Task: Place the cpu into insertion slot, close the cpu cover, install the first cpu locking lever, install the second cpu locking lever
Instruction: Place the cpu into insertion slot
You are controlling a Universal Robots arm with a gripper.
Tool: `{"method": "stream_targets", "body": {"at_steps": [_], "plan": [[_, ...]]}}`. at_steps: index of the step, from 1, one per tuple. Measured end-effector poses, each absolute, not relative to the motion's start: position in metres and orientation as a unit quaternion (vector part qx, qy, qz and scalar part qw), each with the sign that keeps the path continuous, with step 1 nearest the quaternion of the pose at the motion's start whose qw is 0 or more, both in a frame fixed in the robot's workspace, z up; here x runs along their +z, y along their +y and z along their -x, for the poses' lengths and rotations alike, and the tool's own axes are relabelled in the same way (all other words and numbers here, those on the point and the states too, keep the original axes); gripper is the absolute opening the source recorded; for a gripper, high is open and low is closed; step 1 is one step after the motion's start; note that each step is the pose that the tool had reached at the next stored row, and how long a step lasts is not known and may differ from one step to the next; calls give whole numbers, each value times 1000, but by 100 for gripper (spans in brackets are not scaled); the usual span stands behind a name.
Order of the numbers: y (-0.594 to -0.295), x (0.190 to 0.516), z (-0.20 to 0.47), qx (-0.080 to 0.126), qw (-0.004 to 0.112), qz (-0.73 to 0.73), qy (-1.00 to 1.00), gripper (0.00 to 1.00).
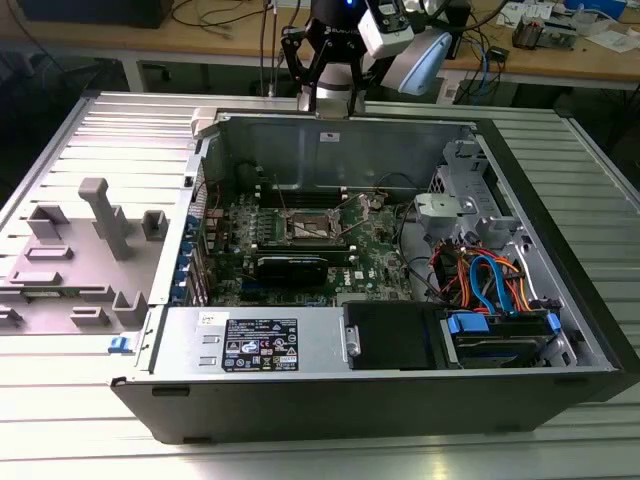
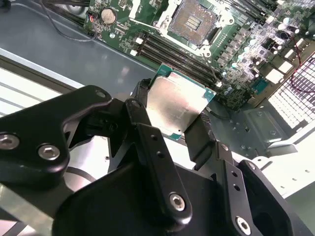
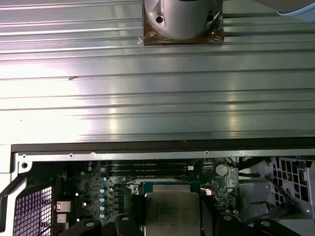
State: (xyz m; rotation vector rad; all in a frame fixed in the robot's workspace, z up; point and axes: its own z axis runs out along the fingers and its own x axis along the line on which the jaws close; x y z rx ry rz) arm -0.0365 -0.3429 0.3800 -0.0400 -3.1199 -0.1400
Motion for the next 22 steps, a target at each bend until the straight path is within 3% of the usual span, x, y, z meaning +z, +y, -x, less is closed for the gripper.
{"method": "stream_targets", "body": {"at_steps": [22], "plan": [[-352, 380, 37, -45, 9, 13, -999, 54]]}}
